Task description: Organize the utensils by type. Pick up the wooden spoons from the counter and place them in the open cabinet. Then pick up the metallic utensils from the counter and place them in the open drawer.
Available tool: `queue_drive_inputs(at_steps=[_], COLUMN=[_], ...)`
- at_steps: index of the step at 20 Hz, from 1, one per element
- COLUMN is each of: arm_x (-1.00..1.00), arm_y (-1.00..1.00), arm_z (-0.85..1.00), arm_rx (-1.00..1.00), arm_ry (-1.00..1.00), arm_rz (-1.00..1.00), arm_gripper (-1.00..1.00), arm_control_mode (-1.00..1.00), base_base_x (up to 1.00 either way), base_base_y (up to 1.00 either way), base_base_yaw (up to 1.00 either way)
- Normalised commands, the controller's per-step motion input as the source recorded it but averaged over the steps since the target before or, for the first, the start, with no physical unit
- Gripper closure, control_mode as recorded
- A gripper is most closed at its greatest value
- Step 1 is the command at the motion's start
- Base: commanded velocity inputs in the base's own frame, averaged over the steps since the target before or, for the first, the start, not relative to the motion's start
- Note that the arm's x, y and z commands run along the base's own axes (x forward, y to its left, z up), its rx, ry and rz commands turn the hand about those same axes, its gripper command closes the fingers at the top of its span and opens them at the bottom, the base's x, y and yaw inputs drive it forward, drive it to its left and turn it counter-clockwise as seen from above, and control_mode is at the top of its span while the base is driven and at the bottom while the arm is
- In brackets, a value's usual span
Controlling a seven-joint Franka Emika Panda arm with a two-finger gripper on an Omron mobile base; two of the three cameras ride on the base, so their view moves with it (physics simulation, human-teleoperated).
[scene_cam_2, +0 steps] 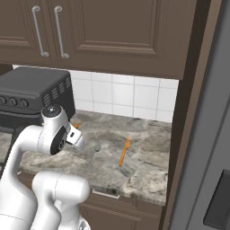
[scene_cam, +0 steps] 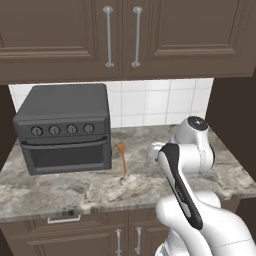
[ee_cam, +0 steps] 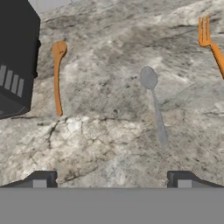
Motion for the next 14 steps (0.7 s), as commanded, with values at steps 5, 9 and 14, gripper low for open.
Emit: queue_drive_inputs(at_steps=[5, 9, 14], arm_x=[0.0, 0.0, 0.0], arm_y=[0.0, 0.0, 0.0], arm_z=[0.0, 0.0, 0.0], arm_rx=[0.0, 0.0, 0.0], arm_ry=[0.0, 0.0, 0.0], arm_rz=[0.0, 0.0, 0.0], arm_gripper=[-1.0, -1.0, -1.0], arm_control_mode=[1.0, 1.0, 1.0], base_base_x=[0.23, 0.11, 0.0], base_base_y=[0.0, 0.0, 0.0], base_base_yaw=[0.0, 0.0, 0.0])
